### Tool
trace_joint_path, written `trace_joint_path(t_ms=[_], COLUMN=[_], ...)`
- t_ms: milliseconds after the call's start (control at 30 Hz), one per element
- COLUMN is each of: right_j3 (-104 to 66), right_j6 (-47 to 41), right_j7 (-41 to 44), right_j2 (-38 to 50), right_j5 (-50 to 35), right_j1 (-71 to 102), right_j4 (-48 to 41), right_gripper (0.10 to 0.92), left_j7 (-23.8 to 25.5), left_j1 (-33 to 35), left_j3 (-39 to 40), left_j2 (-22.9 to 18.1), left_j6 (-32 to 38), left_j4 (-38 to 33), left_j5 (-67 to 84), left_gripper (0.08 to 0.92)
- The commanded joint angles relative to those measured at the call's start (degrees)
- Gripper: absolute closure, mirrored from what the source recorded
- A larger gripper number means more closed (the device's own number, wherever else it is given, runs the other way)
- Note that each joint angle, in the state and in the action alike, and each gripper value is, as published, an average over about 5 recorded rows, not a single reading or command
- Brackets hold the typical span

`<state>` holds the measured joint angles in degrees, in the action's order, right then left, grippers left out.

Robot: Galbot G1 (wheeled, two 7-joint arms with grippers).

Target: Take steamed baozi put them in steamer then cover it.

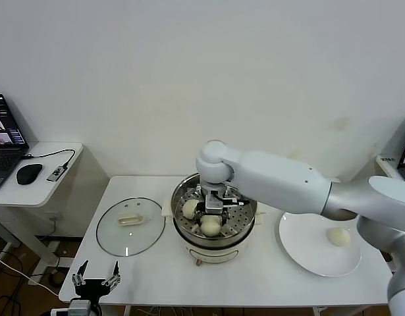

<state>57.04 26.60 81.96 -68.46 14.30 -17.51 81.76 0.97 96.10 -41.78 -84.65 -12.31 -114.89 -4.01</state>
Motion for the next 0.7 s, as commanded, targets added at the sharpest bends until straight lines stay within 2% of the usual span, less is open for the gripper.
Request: trace_joint_path(t_ms=[33, 100, 300, 467, 567, 700], right_j3=[-0.98, -2.25, -3.77, 1.43, 0.53, -4.68], right_j6=[-5.88, -7.91, -16.33, -31.23, -39.34, -47.89], right_j7=[-1.99, -2.25, -4.65, -6.82, -6.91, -6.05], right_j2=[1.83, 3.26, 11.38, 20.05, 24.99, 31.63], right_j5=[-1.99, -3.27, -7.13, -12.87, -16.19, -16.36], right_j1=[-1.72, -3.04, -10.87, -17.09, -15.82, -10.01], right_j4=[1.47, 2.01, 2.79, 3.79, 3.71, 2.89], right_gripper=[0.236, 0.211, 0.203, 0.203, 0.203, 0.203], left_j7=[0.08, 0.11, 0.23, 0.34, 0.52, 1.0], left_j1=[-0.02, -0.08, -0.01, 0.12, 0.4, 1.3], left_j3=[0.12, 0.25, 0.75, 1.16, 1.31, 1.28], left_j2=[0.04, 0.04, 0.08, 0.25, 0.28, 0.21], left_j6=[-0.05, -0.08, -0.09, -0.12, -0.28, -0.68], left_j4=[-0.04, -0.08, -0.36, -0.67, -1.17, -2.5], left_j5=[-0.03, -0.07, -0.14, -0.13, -0.07, 0.22], left_gripper=[0.177, 0.177, 0.177, 0.177, 0.177, 0.177])
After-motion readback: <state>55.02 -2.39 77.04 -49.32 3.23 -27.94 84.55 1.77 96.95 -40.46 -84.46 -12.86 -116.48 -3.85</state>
